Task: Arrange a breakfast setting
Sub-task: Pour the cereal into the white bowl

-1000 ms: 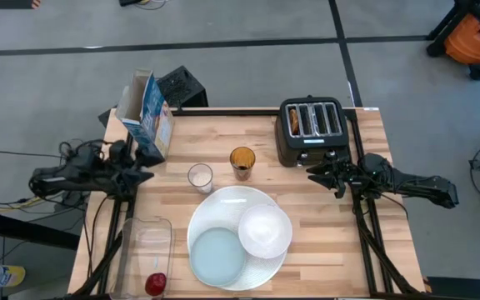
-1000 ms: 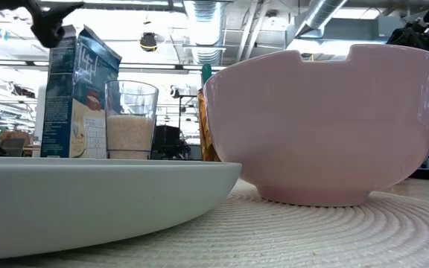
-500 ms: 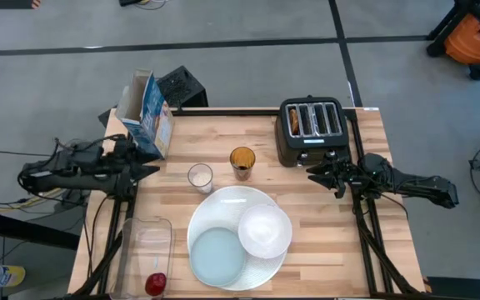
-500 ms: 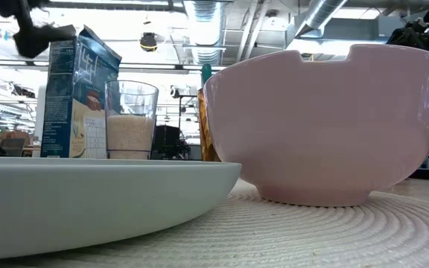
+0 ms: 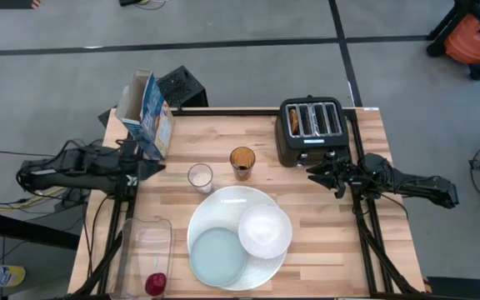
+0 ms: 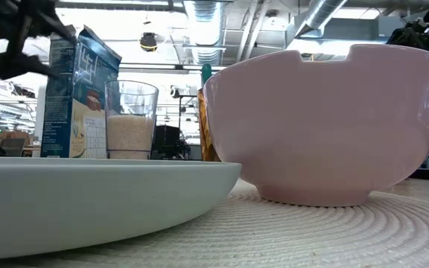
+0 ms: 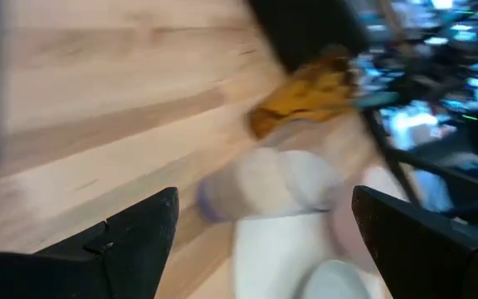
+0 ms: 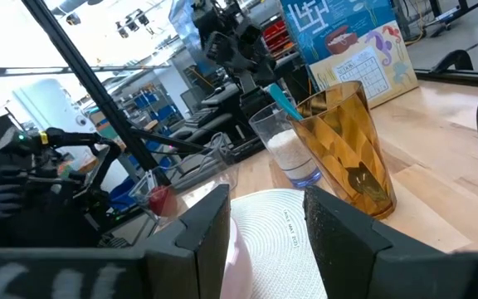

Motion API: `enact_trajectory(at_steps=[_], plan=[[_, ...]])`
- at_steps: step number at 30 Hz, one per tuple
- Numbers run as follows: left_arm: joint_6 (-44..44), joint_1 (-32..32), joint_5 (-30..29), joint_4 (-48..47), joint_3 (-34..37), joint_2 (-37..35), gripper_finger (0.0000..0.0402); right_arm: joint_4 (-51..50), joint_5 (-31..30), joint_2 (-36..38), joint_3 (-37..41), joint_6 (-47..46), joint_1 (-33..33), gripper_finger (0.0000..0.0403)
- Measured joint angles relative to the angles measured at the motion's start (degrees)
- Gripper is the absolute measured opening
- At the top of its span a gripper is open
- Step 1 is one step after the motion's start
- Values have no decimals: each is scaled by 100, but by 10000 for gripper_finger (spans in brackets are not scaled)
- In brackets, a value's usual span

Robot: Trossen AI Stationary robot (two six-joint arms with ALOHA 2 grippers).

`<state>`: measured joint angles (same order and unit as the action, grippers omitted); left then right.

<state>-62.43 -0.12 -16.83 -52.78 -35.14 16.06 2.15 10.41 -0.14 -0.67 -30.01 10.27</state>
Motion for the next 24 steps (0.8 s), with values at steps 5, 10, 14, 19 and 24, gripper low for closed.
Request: enact_trajectory(at_steps=[5, 10, 14, 19, 24], plan=[[-364, 0, -195, -525, 2, 102, 346, 0, 0, 0, 2, 0, 1, 178], [-430, 0, -355, -554, 2, 227, 346, 0, 0, 0, 0, 0, -1, 178], [-459, 0, -350, -776, -39, 234, 346, 0, 0, 0, 0, 1, -1, 178], [-293, 0, -462, -1352, -519, 234, 346, 0, 0, 2, 2, 1, -1, 178], [-230, 0, -807, -1986, -1022, 389, 346, 0, 0, 0, 0, 0, -1, 178]])
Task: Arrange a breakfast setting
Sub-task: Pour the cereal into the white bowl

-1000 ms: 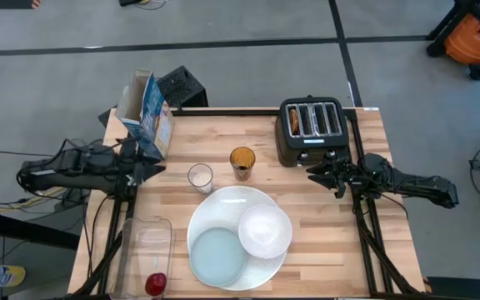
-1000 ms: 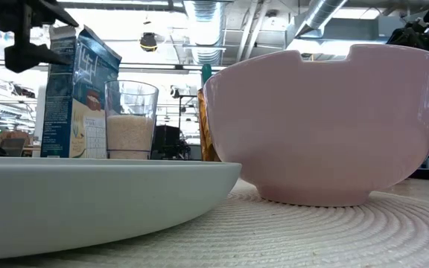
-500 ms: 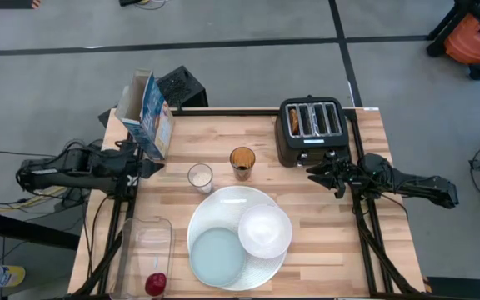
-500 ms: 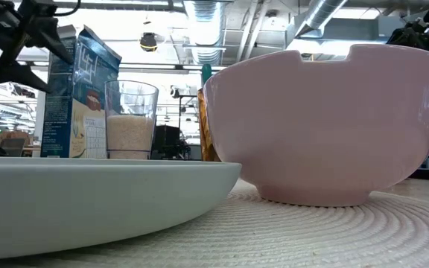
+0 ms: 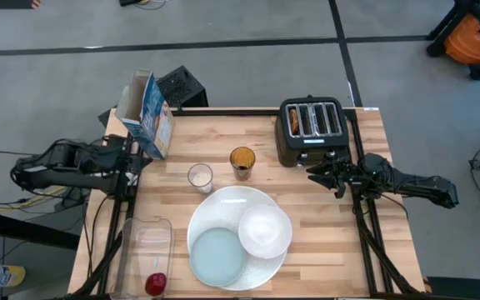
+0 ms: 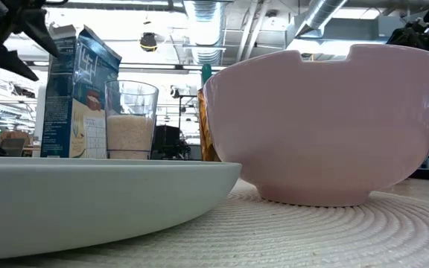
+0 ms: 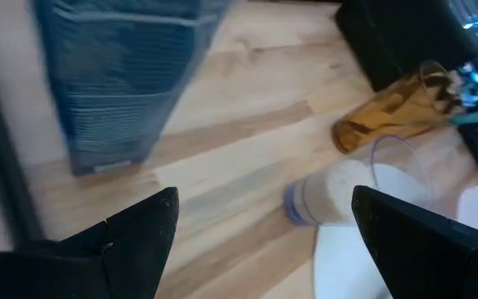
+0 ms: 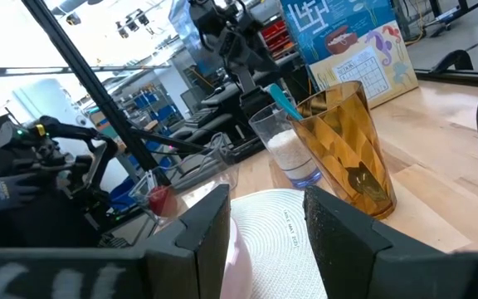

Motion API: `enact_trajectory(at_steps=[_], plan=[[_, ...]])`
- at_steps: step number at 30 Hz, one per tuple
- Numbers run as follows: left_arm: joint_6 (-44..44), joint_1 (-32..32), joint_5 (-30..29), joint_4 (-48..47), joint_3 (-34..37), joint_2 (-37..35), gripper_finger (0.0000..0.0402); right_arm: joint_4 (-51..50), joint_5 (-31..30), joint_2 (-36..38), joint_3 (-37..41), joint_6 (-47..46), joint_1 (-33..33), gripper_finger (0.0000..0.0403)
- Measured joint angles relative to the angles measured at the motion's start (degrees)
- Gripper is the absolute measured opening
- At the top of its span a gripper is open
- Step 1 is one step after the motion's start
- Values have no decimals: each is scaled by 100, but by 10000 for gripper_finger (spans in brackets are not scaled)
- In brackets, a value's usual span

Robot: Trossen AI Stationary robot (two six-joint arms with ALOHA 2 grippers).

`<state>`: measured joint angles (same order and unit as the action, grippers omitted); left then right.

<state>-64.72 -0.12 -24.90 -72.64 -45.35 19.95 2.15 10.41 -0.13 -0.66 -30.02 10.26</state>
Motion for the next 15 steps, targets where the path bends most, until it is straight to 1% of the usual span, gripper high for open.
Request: enact_trajectory(at_steps=[6, 12, 15], plan=[[-97, 0, -431, -623, -354, 430, 346, 0, 0, 1, 2, 0, 0, 178], [-336, 0, -838, -628, -366, 744, 346, 0, 0, -1, 1, 1, 2, 178], [-502, 0, -905, -651, -366, 780, 346, 0, 0, -1, 2, 0, 1, 178]])
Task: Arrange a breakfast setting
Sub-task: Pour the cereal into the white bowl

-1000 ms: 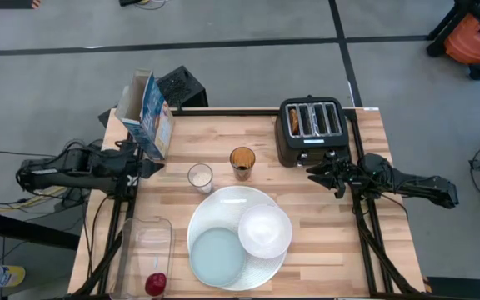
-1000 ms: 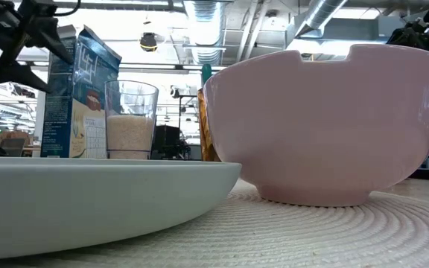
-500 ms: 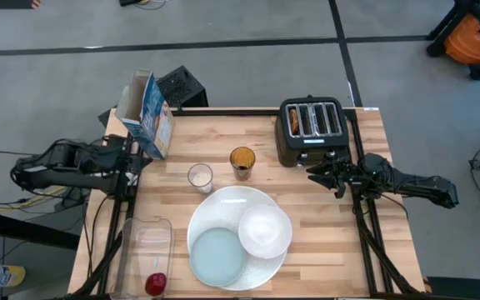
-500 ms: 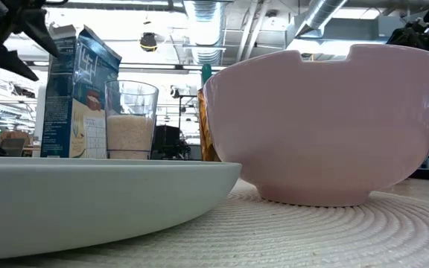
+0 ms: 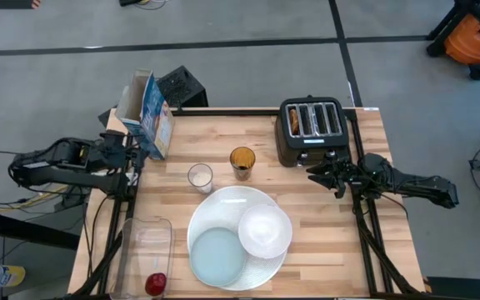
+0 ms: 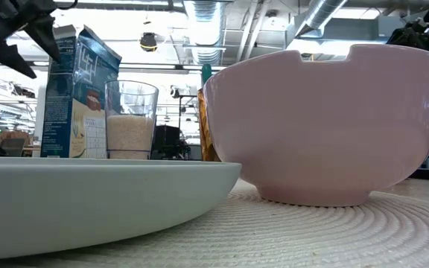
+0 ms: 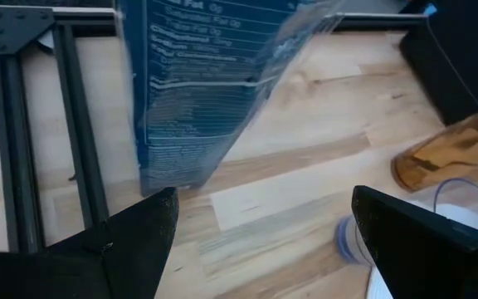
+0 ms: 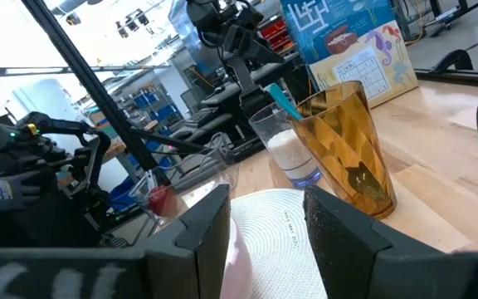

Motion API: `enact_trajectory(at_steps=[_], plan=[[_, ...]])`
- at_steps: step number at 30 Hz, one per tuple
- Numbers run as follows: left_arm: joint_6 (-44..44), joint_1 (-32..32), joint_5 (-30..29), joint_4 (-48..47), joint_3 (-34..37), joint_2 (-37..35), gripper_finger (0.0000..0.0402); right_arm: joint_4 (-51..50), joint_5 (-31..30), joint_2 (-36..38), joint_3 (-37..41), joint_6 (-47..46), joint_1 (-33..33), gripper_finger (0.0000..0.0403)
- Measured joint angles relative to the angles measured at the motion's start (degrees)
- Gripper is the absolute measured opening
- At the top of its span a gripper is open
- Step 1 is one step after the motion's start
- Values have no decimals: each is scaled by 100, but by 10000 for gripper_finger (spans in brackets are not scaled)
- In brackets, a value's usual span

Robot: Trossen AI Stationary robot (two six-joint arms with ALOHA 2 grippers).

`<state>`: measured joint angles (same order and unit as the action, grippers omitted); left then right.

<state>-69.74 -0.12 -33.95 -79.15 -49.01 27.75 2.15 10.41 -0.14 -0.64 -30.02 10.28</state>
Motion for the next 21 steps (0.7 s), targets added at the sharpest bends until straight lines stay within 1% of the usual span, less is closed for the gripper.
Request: enact_trajectory(at_steps=[5, 9, 16, 21], plan=[[-192, 0, -167, -32, 1, 2, 346, 0, 0, 2, -2, 2, 1, 178], [-326, 0, -430, -28, 2, 2, 350, 0, 0, 1, -2, 1, 0, 178], [-386, 0, -783, 5, 48, 122, 395, 0, 0, 0, 0, 0, 0, 178], [-542, 0, -986, 10, 218, 231, 397, 0, 0, 2, -2, 2, -1, 178]])
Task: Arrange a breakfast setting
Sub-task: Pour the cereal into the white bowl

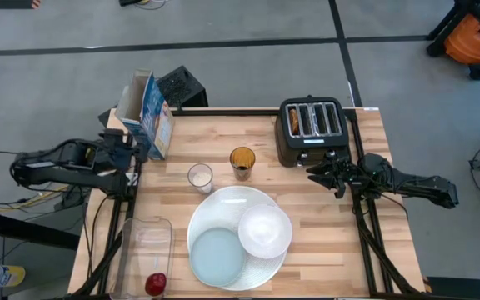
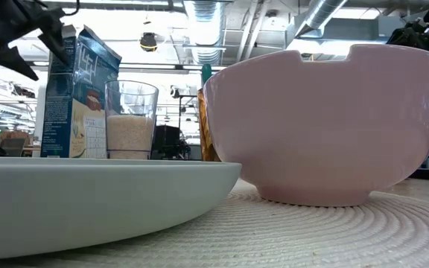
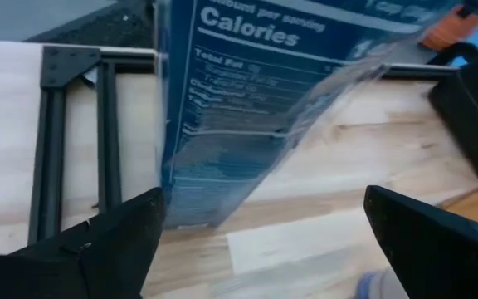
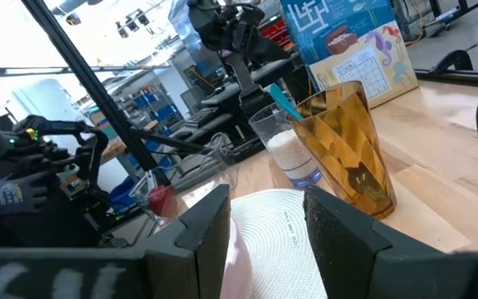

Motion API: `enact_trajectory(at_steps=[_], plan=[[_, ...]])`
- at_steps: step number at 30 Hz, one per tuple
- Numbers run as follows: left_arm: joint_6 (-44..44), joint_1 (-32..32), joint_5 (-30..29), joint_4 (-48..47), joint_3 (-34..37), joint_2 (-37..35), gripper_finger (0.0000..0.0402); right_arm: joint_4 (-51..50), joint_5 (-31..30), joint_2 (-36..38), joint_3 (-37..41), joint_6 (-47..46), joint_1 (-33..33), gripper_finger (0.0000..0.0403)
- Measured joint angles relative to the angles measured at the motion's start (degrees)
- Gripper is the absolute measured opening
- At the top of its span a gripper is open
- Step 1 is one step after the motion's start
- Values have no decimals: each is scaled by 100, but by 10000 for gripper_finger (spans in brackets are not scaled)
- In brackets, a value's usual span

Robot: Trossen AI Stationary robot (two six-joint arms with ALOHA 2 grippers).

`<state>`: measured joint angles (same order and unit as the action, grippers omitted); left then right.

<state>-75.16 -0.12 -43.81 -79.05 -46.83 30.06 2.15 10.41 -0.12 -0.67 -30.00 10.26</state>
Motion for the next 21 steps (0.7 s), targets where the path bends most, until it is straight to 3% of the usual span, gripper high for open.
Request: enact_trajectory(at_steps=[15, 21], plan=[[-111, 1, -761, 858, 1015, 42, 399, 0, 0, -2, 0, -1, 0, 178], [-52, 0, -1201, 1698, 1677, 29, 399, 0, 0, -2, 2, -1, 0, 178]])
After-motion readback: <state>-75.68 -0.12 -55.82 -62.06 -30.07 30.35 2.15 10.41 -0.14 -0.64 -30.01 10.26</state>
